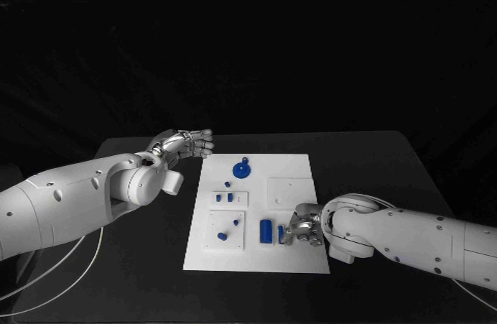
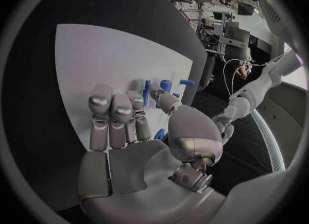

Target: Assemble the parts on the task board

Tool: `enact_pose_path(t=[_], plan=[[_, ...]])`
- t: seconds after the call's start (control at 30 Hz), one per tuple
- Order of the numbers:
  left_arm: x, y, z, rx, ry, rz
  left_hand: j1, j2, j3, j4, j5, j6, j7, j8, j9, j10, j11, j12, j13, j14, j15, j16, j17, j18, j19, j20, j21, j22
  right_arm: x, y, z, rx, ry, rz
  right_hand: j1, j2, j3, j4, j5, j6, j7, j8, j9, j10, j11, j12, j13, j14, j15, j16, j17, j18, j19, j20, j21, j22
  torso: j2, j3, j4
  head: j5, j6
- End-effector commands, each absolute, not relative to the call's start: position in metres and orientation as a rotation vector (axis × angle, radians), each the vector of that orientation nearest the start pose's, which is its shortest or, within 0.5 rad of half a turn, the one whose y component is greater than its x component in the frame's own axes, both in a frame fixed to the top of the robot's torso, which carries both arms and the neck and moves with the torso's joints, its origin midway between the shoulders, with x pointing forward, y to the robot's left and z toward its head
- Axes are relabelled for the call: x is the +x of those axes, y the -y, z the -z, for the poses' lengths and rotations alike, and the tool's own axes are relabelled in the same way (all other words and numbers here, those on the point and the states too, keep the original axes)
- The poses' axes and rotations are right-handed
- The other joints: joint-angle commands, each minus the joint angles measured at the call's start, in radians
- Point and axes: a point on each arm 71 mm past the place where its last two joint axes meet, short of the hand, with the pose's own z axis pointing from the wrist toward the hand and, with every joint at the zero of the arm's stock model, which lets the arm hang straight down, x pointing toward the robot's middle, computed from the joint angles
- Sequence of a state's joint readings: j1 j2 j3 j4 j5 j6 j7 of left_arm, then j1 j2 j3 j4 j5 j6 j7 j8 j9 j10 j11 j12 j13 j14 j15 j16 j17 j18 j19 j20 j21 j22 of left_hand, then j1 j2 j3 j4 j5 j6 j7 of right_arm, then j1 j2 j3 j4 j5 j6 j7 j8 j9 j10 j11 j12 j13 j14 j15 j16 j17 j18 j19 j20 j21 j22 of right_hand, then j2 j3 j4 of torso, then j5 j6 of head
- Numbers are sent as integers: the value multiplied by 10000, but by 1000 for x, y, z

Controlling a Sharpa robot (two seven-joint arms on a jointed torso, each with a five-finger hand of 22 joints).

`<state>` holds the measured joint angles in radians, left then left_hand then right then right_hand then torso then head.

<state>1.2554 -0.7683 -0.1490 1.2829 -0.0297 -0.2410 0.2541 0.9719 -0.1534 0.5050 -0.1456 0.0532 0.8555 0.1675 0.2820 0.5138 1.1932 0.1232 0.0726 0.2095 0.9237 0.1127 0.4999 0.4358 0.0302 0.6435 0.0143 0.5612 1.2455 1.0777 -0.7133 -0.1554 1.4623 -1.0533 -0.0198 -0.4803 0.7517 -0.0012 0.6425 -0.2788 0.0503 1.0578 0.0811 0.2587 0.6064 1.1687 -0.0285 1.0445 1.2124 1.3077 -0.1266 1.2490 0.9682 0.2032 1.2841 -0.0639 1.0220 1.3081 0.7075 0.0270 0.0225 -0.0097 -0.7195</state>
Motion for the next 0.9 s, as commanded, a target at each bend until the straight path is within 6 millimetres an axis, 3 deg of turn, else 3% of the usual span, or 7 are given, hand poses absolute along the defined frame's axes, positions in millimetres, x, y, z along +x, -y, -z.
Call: enact_pose_path(t=[0.03,0.37,0.5,0.63,0.83,0.9], plan=[[526,-242,210,-11392,-15769,13336,-8,0,24,64,-34,-64,23,47,-17,-81,-20,-6,-16,38,36,-60,16,192,-25,22,-44,15,432,172,322,1837,-24208,-4274,-17,-28,115,-24,-13,56,1,-43,-19,31,-7,-31,11,-8,-60,-41,17,586,-70,-1,10,126,-2,3,9,-8,-8],[526,-243,210,-11395,-15760,13322,-1,2,25,66,-34,-63,22,49,-17,-80,-22,-5,-16,39,35,-66,26,193,-25,22,-48,19,431,175,324,1915,-24207,-4216,43,-102,375,-7,-10,73,1,-50,-31,46,-9,-37,13,-5,-63,-35,26,586,-54,-7,22,126,-1,-1,-1,4,-24],[527,-243,210,-11391,-15752,13323,0,2,24,66,-34,-63,21,50,-17,-79,-23,-5,-16,39,36,-69,29,192,-26,22,-49,20,431,176,324,1993,-24111,-4326,-61,-229,389,38,-12,73,7,-58,-37,48,-2,-42,14,-6,-56,-39,26,586,-50,6,24,124,-2,3,3,-2,1],[527,-244,210,-11393,-15731,13299,1,2,23,67,-34,-64,22,51,-18,-80,-23,-5,-16,39,36,-71,32,192,-26,22,-50,22,431,180,323,2309,-24119,-4556,-265,-592,306,75,-10,61,16,-71,-46,47,7,-47,17,-4,-48,-45,24,586,-41,20,27,121,-5,2,2,-2,25],[528,-246,210,-11400,-15663,13233,-1,-1,20,70,-35,-65,22,51,-18,-81,-22,-6,-16,39,36,-74,37,192,-26,23,-52,24,432,188,319,2880,-23945,-5066,-700,-1452,9,214,-14,-38,44,-129,-69,-15,31,-84,18,-9,-36,-83,4,586,-51,8,-13,93,-10,-3,-12,-18,103],[529,-246,210,-11401,-15637,13205,-3,-3,18,71,-35,-66,22,51,-19,-81,-21,-6,-17,39,37,-76,39,191,-26,24,-53,25,436,190,312,3040,-23717,-5421,-781,-1561,-44,264,-14,-76,53,-147,-72,-38,39,-95,18,-14,-31,-95,-2,586,-60,0,-28,85,-12,-8,-15,-29,146]])
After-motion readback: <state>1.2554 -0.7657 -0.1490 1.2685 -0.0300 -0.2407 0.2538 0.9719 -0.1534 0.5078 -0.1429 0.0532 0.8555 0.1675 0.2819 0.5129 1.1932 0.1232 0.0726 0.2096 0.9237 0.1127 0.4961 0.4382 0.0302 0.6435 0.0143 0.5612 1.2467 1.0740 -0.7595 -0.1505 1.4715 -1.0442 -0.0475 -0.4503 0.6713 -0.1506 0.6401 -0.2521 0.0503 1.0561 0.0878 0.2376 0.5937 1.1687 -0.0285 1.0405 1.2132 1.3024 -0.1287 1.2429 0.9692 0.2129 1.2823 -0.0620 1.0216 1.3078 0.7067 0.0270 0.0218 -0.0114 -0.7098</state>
